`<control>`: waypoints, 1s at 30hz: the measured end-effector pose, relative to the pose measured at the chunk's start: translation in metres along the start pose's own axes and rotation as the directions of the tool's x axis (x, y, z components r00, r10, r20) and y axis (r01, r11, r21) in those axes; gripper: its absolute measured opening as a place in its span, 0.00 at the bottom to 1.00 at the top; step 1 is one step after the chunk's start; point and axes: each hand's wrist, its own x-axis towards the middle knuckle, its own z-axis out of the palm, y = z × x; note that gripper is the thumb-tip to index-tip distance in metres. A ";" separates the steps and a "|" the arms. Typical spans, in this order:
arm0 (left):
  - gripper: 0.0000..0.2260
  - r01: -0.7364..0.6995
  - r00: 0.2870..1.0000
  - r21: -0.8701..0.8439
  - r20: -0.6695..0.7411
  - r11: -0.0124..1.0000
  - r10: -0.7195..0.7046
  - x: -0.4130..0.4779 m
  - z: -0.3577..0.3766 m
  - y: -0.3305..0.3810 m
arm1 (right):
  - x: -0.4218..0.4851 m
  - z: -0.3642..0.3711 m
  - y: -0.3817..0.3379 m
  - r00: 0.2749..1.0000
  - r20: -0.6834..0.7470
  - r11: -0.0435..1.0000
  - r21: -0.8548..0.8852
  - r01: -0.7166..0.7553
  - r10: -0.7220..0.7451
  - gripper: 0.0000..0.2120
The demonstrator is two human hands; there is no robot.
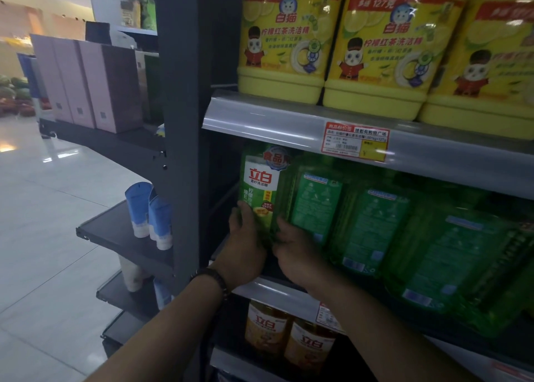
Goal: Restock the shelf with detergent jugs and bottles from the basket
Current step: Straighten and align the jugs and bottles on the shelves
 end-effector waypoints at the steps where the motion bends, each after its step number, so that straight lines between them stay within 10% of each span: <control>1: 0.43 0.010 1.000 -0.006 0.001 1.000 -0.009 0.000 0.000 -0.001 | -0.003 -0.003 -0.006 1.000 0.005 1.000 -0.018 0.003 -0.003 0.35; 14: 0.26 -0.189 0.964 -0.157 -0.217 0.969 0.153 -0.035 0.010 0.047 | -0.088 -0.037 -0.010 0.924 -0.380 0.999 -0.009 -0.045 0.038 0.26; 21: 0.32 -0.134 0.989 -0.463 -0.113 0.876 0.092 -0.026 0.016 0.084 | -0.087 -0.054 0.002 0.936 -0.261 0.957 0.229 -0.178 0.237 0.39; 30: 0.29 -0.002 0.998 -0.417 -0.060 0.909 -0.026 -0.018 0.028 0.082 | -0.083 -0.061 -0.002 0.960 -0.217 0.960 0.255 -0.117 0.175 0.40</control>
